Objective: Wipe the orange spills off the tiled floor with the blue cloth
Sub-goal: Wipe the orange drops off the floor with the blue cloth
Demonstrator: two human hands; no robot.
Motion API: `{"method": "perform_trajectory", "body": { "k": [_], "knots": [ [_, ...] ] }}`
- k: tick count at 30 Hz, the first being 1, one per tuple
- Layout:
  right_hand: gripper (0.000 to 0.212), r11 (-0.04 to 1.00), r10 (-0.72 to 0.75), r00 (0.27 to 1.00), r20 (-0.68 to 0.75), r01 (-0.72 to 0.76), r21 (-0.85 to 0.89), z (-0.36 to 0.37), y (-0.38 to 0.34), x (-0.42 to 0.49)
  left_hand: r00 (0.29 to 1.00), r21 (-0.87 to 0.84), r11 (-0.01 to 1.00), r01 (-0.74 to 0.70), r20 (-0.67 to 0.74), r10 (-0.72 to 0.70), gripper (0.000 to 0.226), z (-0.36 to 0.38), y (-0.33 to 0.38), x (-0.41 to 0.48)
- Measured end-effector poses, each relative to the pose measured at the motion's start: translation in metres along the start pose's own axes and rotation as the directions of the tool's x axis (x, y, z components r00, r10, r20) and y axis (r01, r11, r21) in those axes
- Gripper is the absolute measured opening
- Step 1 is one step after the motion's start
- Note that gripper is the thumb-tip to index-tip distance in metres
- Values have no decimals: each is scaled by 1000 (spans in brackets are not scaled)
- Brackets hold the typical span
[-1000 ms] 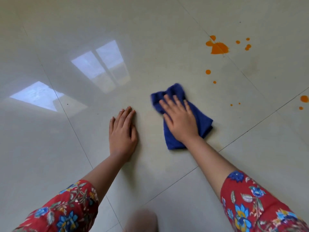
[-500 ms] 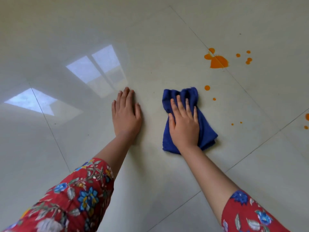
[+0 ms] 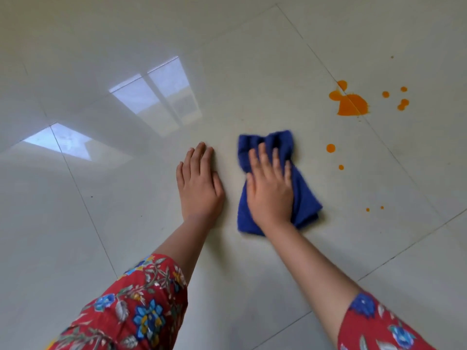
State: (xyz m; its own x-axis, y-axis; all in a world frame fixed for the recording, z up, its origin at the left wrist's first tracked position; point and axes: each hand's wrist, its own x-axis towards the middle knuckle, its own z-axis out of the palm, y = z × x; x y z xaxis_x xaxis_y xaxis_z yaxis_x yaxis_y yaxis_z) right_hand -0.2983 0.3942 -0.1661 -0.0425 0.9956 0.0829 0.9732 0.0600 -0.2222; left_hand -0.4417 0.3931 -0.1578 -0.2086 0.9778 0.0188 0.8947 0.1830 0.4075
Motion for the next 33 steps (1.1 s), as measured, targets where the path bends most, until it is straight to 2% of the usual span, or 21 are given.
{"method": "perform_trajectory", "body": {
  "k": [3, 5, 8, 11, 13, 14, 16, 18, 19, 21, 23, 27, 29, 30, 32, 33],
  "knots": [
    [50, 971, -236, 970, 53, 234, 52, 6, -19, 17, 1000, -1, 1000, 19, -13, -19, 51, 1, 1, 1],
    [50, 952, -304, 948, 89, 300, 53, 8, -18, 58, 1000, 0, 1000, 16, -3, -16, 51, 0, 2, 1],
    [53, 977, -215, 966, 144, 214, 22, 7, 5, 110, 1000, 10, 1000, 12, -1, -12, 50, 0, 2, 0],
    [53, 998, 36, 999, 24, -37, 41, 1, 32, 95, 1000, 17, 1000, 12, 2, -12, 49, -1, 2, 0],
    [53, 992, 128, 991, -29, -127, 22, -3, 28, 46, 1000, 17, 1000, 6, 3, -6, 49, -1, 3, 0],
    [53, 995, 102, 995, -20, -102, 16, -2, 18, 17, 1000, 20, 1000, 7, 1, -7, 49, -1, 1, 0],
    [52, 997, -71, 997, 16, 71, 28, -2, -2, -24, 1000, 18, 1000, 8, -4, -8, 49, 1, 0, 1],
    [50, 970, -238, 970, 45, 235, 68, 1, -6, -19, 1000, 16, 1000, 4, -2, -4, 50, 1, 0, 0],
    [50, 962, -269, 962, 56, 265, 74, 1, -3, -5, 1000, 14, 1000, 1, -4, -1, 51, 1, 0, 0],
    [50, 973, -231, 970, 74, 229, 40, 0, 12, 27, 1000, 5, 1000, -2, -12, 2, 50, 0, 1, 0],
    [51, 995, -97, 993, 69, 96, 19, -6, 41, 45, 1000, -1, 1000, 3, -15, -3, 49, -1, 2, -2],
    [52, 988, 155, 988, 23, -155, -12, -20, 64, -10, 1000, -2, 1000, 4, -23, -4, 48, -1, 3, -2],
    [52, 990, 137, 989, 47, -136, -34, -22, 54, -52, 1000, -5, 1000, 10, -26, -11, 48, -1, 2, -2],
    [51, 998, 67, 995, 79, -66, -23, -22, 51, -65, 1000, -2, 1000, 8, -26, -8, 48, 0, 3, -3],
    [50, 999, -33, 995, 91, 33, 10, -20, 55, -50, 1000, 5, 1000, 0, -27, 0, 48, -1, 3, -1],
    [50, 1000, 7, 997, 78, -7, 8, -18, 56, -33, 1000, 4, 1000, 2, -25, -2, 48, -1, 2, 0]
  ]
}}
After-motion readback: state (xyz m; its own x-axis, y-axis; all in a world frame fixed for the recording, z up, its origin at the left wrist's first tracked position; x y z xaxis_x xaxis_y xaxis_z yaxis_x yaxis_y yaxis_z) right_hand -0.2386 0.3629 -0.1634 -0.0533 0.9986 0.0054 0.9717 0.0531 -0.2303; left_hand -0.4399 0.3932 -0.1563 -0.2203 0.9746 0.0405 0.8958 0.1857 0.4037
